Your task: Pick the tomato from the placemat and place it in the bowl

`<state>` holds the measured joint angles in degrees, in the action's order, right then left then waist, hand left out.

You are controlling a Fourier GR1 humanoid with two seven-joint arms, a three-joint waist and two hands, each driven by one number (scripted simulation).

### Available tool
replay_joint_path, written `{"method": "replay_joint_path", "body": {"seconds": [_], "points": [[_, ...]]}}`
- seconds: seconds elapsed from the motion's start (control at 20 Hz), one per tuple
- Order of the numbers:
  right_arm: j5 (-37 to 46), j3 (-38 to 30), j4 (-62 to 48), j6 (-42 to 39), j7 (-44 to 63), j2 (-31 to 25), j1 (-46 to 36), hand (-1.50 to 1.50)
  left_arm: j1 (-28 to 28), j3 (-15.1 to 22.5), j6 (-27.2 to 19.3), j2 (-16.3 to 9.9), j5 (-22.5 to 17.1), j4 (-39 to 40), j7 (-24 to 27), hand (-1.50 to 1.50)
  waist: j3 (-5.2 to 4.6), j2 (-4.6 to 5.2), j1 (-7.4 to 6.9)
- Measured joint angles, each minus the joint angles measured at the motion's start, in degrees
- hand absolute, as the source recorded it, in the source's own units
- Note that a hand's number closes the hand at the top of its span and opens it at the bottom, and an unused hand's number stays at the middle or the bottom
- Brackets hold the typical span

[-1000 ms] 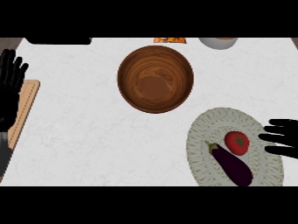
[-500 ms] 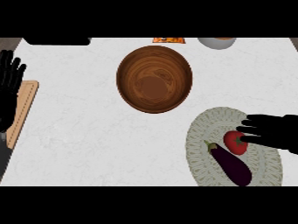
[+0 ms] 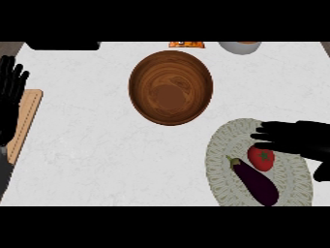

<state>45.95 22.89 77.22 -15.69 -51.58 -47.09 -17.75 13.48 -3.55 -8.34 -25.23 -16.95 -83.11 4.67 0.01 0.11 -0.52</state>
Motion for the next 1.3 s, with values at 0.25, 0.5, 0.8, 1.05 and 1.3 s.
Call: {"method": "replay_joint_path", "body": {"seconds": [0.25,0.5,0.8,1.05,1.3], "points": [[2.34,1.10,-1.41,0.98,-0.73,2.41,-0.34,-1.50,-0.13,-0.87,0.28,0.21,0.56,-2.17,-2.27,0.00,0.00,-0.07,0.16],[5.47,0.99,-3.21,1.52,-0.82,4.39,-0.61,-1.50,0.06,-2.32,1.00,0.93,1.43,-1.59,-2.26,0.00,-0.02,-0.09,0.28],[9.91,1.43,-6.87,2.39,-0.75,8.53,-1.58,-1.50,0.07,-3.18,2.18,1.77,2.54,-1.91,-2.56,0.00,-0.02,-0.08,0.22],[13.31,0.41,-10.03,3.27,-1.04,11.16,-1.38,-1.50,-0.42,-3.81,2.78,3.27,3.92,-1.63,-1.74,0.00,-0.01,-0.08,0.32],[17.08,-0.46,-14.28,3.25,-0.28,14.65,-3.16,-1.50,-0.19,-5.16,3.77,3.29,4.17,-2.52,-3.22,0.00,-0.02,-0.08,0.27]]}}
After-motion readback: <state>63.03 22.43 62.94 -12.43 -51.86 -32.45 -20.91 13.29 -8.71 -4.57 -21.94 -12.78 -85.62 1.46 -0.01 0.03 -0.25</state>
